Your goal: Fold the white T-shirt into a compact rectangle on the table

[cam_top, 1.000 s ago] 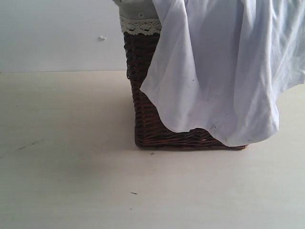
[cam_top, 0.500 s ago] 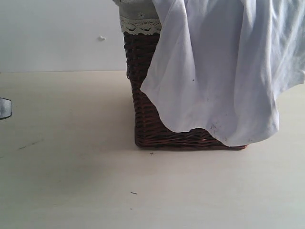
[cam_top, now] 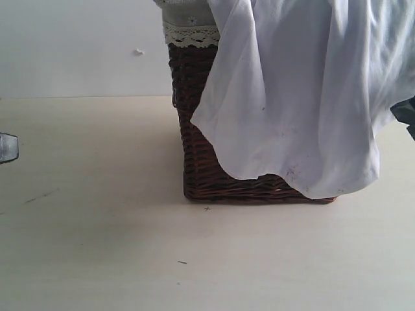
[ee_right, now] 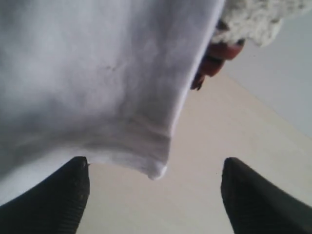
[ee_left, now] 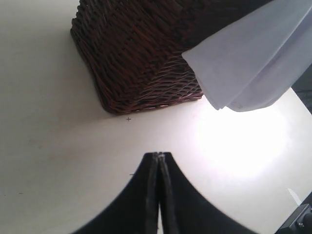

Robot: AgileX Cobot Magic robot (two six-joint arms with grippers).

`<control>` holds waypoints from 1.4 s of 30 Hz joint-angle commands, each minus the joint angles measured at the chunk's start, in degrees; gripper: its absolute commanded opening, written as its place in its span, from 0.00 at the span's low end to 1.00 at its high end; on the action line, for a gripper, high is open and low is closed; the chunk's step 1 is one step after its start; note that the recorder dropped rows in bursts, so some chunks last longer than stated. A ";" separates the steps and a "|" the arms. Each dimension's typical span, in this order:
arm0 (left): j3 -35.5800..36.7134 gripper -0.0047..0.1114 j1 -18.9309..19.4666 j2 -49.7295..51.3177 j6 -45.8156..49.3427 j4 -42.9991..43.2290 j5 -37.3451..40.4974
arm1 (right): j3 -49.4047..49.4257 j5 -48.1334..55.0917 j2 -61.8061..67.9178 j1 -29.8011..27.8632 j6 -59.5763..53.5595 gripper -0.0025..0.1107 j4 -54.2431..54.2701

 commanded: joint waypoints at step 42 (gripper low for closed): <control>-0.49 0.04 -0.38 0.02 13.06 -22.85 10.53 | -34.16 10.79 -10.49 -0.33 5.00 0.02 16.41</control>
